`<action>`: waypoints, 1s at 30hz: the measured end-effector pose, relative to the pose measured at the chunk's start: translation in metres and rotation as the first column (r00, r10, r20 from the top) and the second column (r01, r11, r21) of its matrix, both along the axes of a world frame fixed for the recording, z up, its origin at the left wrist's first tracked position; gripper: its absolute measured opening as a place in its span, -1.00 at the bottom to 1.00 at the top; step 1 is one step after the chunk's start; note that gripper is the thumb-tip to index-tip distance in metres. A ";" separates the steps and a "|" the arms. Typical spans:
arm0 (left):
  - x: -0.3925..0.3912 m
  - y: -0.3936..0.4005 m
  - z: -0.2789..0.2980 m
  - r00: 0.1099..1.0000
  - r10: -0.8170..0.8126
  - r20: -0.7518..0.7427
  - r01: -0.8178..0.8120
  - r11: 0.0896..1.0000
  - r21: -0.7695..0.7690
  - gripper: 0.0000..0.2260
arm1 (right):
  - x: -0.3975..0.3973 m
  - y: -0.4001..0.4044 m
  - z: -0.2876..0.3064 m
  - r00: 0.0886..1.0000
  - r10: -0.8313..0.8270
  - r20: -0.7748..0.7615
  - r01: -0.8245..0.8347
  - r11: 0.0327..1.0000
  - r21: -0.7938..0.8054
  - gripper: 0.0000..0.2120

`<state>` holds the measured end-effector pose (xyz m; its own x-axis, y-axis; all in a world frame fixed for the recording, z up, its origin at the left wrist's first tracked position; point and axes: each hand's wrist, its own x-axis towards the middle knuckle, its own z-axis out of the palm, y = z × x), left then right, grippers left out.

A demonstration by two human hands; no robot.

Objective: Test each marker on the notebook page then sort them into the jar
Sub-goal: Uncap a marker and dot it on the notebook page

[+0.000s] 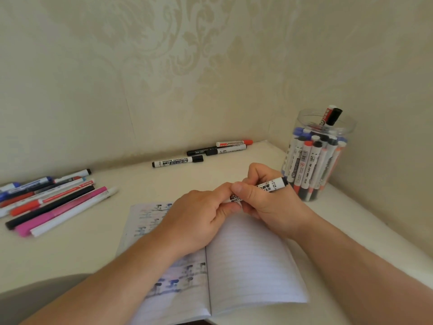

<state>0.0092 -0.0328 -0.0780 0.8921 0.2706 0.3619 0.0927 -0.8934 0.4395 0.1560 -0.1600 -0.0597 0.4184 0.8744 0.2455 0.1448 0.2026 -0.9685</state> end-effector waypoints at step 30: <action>0.004 -0.012 0.012 0.929 0.153 -0.337 -0.099 0.980 0.170 -0.61 | 0.021 0.004 -0.008 0.895 -0.410 0.174 0.445 0.848 -0.287 -0.76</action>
<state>0.0136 -0.0444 -0.0663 0.9308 0.3565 0.0806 0.3316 -0.9165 0.2237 0.1771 -0.1556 -0.0678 0.7560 0.6524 0.0527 0.2486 -0.2117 -0.9452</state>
